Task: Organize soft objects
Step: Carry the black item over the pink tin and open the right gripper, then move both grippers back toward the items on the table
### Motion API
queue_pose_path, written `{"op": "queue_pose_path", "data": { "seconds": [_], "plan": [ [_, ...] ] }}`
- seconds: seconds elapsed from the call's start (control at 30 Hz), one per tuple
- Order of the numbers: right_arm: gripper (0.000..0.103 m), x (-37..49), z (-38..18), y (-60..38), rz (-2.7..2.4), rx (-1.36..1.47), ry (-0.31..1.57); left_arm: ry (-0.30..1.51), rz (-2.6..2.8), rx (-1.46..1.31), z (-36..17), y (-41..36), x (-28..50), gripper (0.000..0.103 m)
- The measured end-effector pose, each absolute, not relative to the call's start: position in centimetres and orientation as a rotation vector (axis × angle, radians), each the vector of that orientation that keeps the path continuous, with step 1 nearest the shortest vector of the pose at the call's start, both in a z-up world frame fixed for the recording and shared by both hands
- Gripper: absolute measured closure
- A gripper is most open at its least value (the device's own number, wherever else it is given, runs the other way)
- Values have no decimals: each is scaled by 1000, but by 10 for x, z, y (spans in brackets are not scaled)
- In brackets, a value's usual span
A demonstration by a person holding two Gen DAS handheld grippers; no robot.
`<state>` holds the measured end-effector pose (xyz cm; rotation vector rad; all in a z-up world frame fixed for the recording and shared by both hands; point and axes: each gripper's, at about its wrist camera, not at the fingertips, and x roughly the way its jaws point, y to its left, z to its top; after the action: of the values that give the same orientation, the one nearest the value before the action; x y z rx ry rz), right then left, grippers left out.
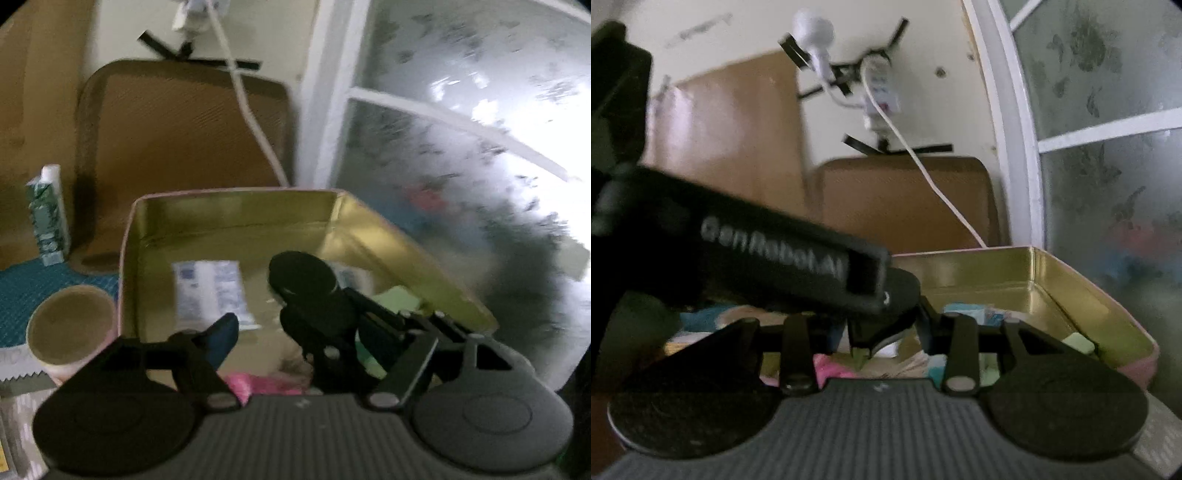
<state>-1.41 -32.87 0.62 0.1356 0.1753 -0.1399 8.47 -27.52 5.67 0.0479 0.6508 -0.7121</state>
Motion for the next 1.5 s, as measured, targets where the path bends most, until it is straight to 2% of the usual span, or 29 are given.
{"op": "queue_pose_path", "data": {
  "seconds": [0.13,0.23,0.3,0.5,0.73,0.9,1.5],
  "plan": [
    [59,-1,-5,-331,-160,151,241,634,-722,36,54,-260,80,28],
    [55,-20,-5,-331,-149,170,208,579,-729,47,60,-246,65,20],
    [52,-34,-4,-327,-158,165,179,545,-735,44,65,-236,53,20],
    [52,-65,-4,-313,-150,193,133,477,-731,61,76,-211,22,20],
    [52,-89,-3,-286,-164,218,131,523,-631,85,67,-176,5,19],
    [52,-91,-3,-275,-151,249,175,530,-553,102,56,-151,2,12],
    [51,-59,0,-203,49,156,300,633,-234,30,11,-29,35,9]
  ]
}}
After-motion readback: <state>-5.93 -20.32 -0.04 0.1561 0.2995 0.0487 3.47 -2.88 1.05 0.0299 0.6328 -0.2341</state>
